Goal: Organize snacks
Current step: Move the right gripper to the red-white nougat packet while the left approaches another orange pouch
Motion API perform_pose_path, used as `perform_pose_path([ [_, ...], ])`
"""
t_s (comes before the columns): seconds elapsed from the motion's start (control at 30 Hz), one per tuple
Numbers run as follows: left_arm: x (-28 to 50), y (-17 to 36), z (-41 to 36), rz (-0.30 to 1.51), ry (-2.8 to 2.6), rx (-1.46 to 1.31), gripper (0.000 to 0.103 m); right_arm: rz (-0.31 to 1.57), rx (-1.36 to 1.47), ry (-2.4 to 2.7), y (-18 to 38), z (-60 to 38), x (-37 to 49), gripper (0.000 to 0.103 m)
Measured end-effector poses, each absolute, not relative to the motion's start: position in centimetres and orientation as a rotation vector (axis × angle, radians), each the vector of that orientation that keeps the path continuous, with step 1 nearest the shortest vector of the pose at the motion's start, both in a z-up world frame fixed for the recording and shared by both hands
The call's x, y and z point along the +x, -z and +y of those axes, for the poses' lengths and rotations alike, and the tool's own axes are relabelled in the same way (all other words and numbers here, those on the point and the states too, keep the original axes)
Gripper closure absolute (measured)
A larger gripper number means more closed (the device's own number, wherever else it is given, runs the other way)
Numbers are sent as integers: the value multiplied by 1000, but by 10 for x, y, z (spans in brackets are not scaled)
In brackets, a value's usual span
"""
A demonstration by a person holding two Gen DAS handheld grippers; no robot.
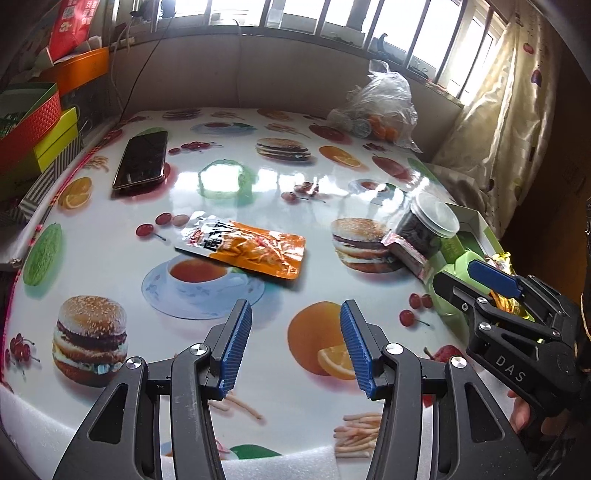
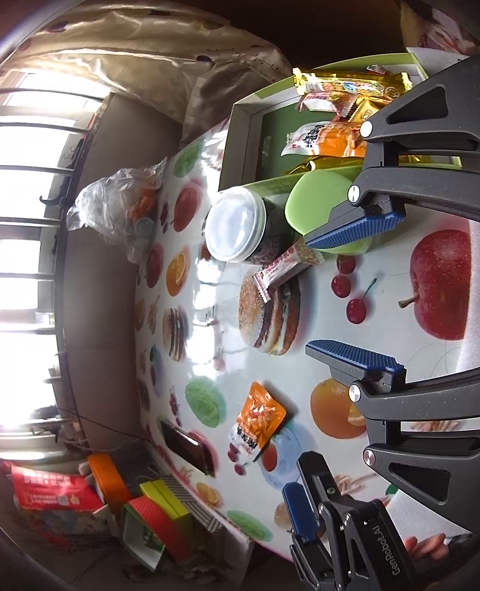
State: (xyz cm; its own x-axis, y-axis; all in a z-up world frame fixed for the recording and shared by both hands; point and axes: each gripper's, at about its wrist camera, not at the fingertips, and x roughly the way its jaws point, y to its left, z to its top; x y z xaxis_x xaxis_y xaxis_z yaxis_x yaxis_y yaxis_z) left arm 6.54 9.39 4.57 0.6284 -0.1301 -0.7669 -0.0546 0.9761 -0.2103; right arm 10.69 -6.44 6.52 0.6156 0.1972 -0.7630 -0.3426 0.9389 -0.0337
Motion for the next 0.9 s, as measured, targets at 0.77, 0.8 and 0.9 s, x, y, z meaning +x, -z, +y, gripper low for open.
perform_pose_path([
  [0.77, 103, -12, 127, 970, 5, -274, 52, 950, -379, -187, -10, -11, 176, 52],
  [0.8, 104, -11, 128, 972, 5, -274, 52, 954, -381, -187, -9, -9, 177, 52],
  [0.9, 106, -9, 129, 975, 3, -278, 52, 945, -420, -188, -6, -1, 178, 52],
])
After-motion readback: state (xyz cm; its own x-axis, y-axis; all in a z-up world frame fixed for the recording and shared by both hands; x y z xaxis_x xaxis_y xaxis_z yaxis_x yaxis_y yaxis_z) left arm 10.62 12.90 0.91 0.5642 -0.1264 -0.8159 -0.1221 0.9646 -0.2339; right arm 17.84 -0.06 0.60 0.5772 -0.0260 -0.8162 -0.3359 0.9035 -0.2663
